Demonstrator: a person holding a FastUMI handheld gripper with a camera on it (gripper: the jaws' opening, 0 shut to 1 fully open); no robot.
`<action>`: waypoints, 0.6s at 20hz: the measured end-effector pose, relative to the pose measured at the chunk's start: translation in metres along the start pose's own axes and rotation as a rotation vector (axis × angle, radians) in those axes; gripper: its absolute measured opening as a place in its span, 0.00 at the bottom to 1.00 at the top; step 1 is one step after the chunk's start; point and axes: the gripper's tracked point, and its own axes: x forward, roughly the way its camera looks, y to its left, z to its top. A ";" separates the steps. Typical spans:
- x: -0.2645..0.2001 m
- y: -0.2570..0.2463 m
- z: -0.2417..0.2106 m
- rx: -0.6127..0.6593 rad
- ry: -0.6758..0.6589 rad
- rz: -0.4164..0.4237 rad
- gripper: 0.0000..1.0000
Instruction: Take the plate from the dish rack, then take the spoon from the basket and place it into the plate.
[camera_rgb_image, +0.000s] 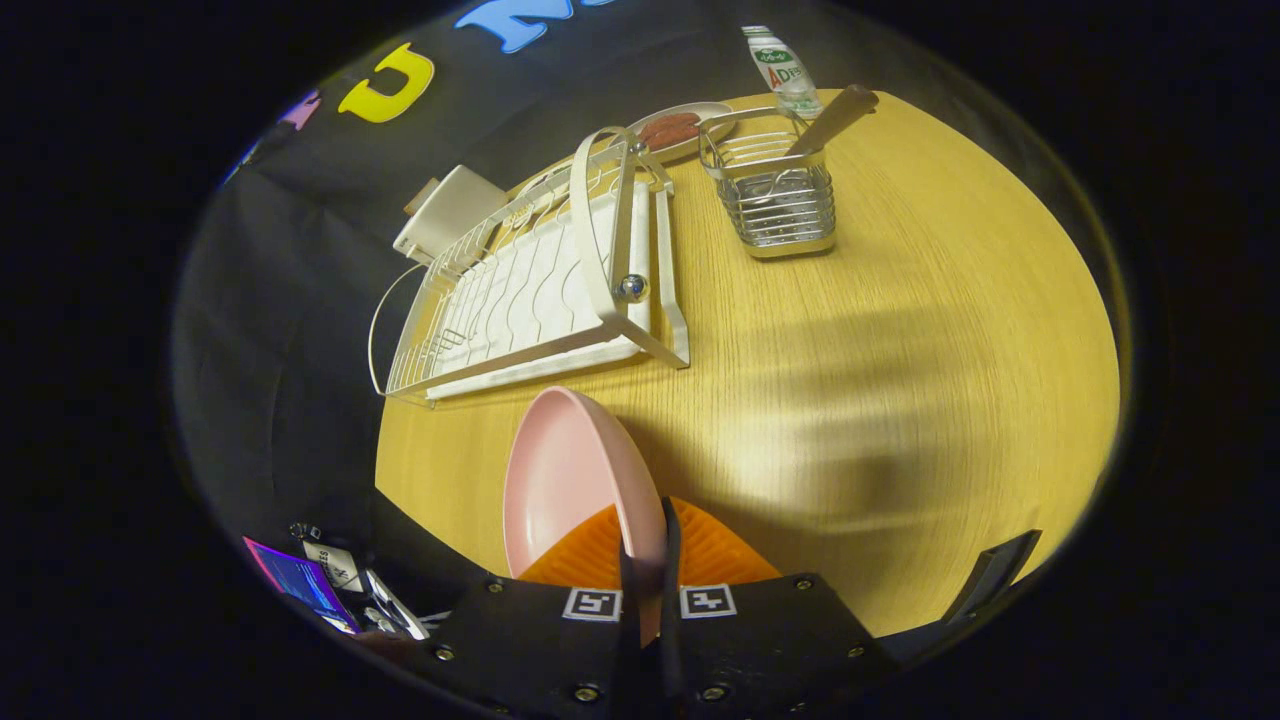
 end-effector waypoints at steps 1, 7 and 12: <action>0.004 -0.002 -0.002 0.007 -0.002 0.010 0.07; 0.014 -0.023 0.012 0.121 -0.063 0.016 0.16; -0.005 -0.026 0.028 0.113 -0.160 0.033 0.20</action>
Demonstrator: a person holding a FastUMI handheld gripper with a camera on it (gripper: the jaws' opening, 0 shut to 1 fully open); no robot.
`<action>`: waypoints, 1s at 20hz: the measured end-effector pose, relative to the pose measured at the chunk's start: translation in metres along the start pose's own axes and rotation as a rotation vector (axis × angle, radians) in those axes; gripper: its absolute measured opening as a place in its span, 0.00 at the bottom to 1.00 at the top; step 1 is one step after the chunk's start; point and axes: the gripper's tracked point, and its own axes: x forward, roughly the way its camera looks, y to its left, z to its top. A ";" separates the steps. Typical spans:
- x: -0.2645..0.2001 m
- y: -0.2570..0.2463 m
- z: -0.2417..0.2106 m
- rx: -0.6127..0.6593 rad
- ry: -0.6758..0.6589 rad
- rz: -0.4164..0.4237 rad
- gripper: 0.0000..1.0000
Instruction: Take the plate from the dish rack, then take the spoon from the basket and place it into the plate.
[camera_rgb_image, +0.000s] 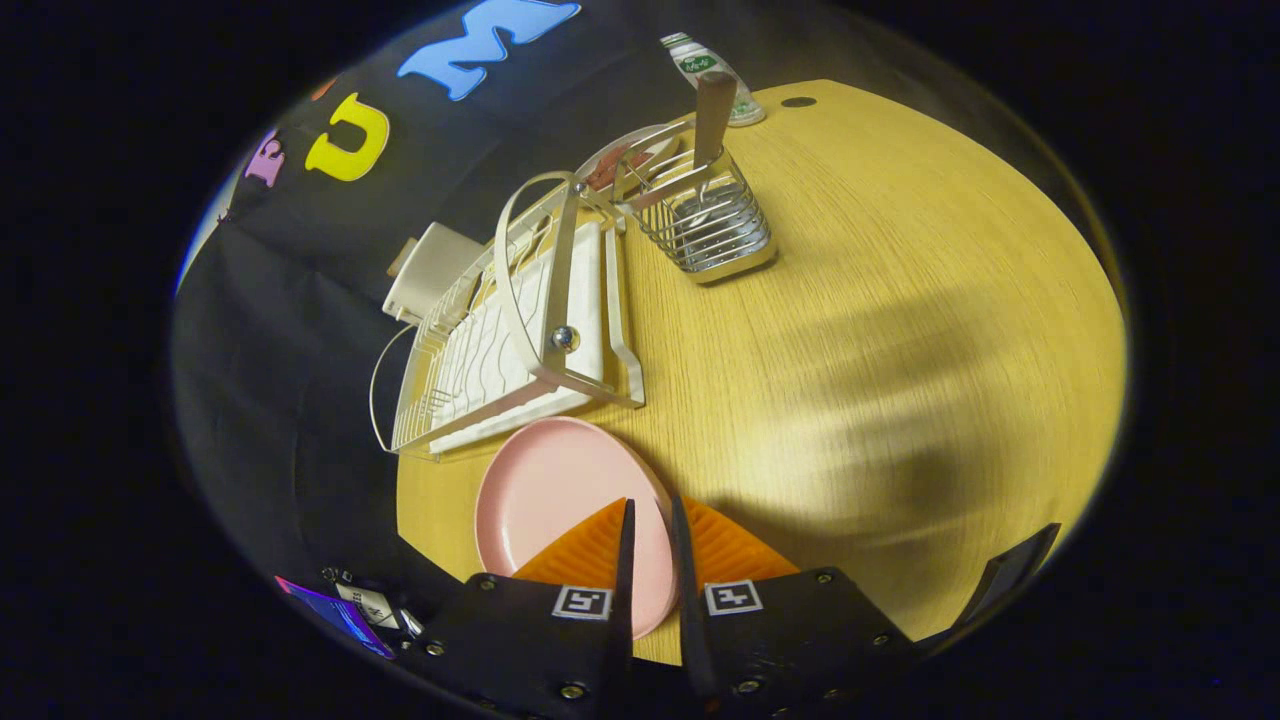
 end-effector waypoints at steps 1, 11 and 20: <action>-0.006 0.001 0.009 -0.018 -0.042 0.001 0.20; -0.062 -0.012 0.080 -0.325 -0.475 -0.138 0.20; -0.076 -0.034 0.127 -0.398 -0.708 -0.209 0.20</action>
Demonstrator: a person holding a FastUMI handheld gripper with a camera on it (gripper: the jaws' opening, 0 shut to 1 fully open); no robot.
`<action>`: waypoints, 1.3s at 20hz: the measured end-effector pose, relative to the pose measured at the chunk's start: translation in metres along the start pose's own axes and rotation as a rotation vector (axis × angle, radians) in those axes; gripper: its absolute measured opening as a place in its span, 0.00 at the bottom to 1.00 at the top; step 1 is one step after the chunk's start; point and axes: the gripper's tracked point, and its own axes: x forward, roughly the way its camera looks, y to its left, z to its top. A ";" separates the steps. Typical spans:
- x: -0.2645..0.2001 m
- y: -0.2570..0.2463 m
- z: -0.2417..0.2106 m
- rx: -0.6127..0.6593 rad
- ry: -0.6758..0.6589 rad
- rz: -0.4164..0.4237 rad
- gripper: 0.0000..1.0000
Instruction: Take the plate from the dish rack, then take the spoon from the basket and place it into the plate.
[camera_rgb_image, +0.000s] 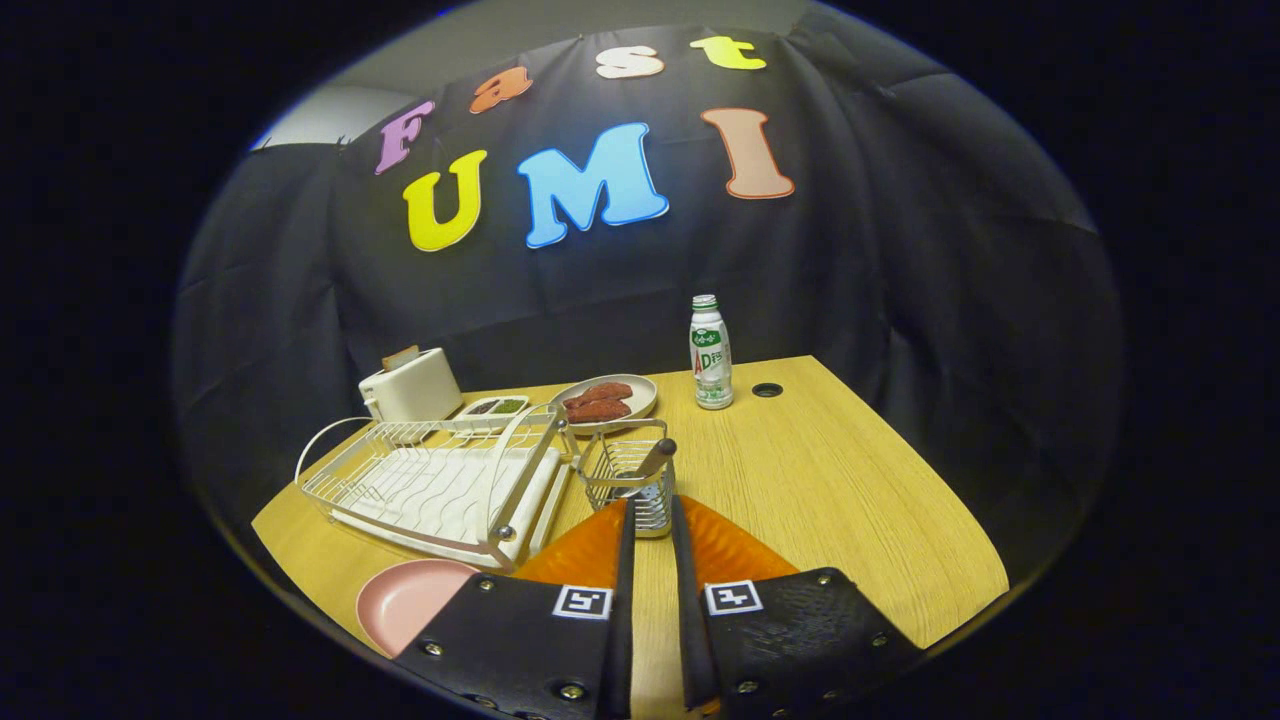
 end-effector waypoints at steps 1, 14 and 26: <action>0.004 -0.001 -0.001 0.003 -0.007 0.001 0.20; 0.078 0.002 0.024 -0.042 -0.114 0.033 0.20; 0.110 0.007 0.040 0.000 -0.095 0.069 0.19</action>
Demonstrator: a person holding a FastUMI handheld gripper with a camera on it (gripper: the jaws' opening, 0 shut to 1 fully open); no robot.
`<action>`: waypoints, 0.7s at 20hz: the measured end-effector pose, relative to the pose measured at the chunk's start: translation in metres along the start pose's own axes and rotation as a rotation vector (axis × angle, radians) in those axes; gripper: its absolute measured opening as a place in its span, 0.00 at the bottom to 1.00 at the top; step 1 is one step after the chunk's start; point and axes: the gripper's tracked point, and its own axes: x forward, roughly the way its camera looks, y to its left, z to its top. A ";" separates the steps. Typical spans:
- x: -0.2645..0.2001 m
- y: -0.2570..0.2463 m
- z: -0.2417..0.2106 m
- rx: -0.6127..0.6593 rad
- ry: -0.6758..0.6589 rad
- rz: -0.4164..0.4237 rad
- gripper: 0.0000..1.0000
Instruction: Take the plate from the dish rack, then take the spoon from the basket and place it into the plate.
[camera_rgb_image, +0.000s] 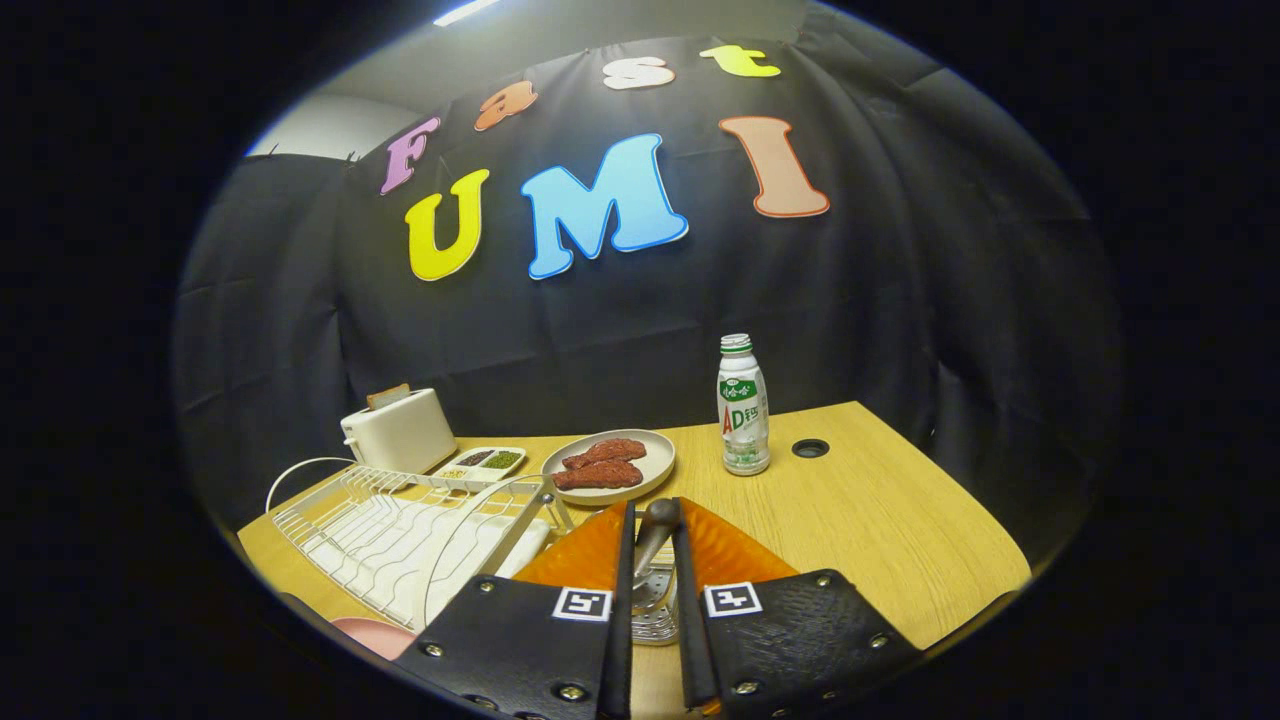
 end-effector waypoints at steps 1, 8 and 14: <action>0.002 -0.003 0.002 0.007 -0.001 -0.012 0.19; 0.003 0.003 0.003 0.021 0.056 -0.039 0.12; 0.002 0.009 0.012 0.007 0.076 -0.033 0.12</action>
